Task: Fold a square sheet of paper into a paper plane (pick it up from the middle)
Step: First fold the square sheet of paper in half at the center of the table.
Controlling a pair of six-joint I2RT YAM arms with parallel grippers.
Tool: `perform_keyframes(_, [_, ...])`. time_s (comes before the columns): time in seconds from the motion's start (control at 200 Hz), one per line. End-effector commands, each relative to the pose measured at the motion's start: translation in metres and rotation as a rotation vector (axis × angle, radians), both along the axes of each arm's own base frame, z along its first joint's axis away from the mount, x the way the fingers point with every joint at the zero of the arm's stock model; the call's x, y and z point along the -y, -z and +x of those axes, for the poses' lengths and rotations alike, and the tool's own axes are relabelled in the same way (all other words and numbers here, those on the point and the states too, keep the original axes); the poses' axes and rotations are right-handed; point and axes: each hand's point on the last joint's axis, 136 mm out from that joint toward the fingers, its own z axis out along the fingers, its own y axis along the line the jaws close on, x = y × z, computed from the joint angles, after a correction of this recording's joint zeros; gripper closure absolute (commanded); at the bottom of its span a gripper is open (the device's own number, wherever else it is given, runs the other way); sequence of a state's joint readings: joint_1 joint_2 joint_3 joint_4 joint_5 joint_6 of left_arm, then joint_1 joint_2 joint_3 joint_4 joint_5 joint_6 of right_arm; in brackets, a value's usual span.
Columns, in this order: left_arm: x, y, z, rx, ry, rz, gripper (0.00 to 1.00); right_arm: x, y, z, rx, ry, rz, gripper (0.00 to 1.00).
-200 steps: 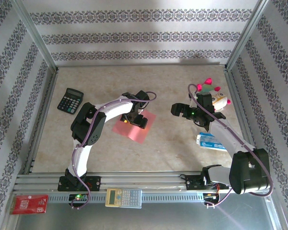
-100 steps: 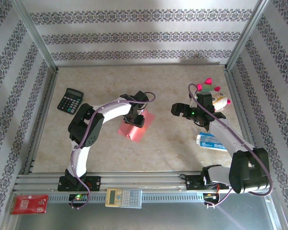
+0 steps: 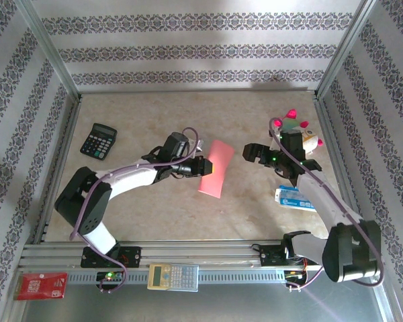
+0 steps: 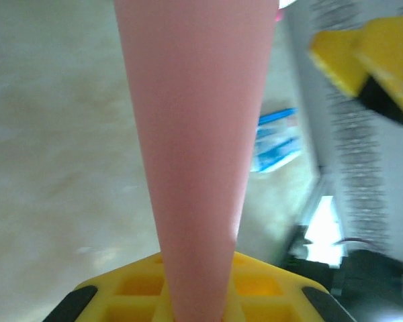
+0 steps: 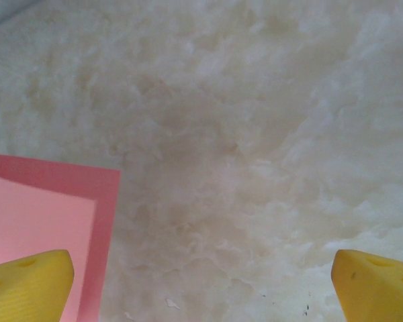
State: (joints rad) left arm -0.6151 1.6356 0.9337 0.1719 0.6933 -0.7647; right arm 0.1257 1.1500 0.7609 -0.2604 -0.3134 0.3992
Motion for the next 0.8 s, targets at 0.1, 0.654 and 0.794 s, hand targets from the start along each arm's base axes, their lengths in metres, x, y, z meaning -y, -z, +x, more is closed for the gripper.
perform_keyframes(0.1, [-0.013,0.019,-0.001,-0.131,-0.020,-0.101,0.78,-0.015,-0.015,-0.007,0.037,-0.044,0.071,0.02])
perform_keyframes(0.654, [-0.062,0.104,-0.004,-0.207,-0.061,0.209,0.70,-0.079,0.040,-0.018,-0.118,-0.225,0.004,0.02])
perform_keyframes(0.794, [-0.071,0.113,-0.002,-0.195,-0.077,0.269,0.67,-0.081,0.045,-0.017,-0.129,-0.227,0.000,0.02])
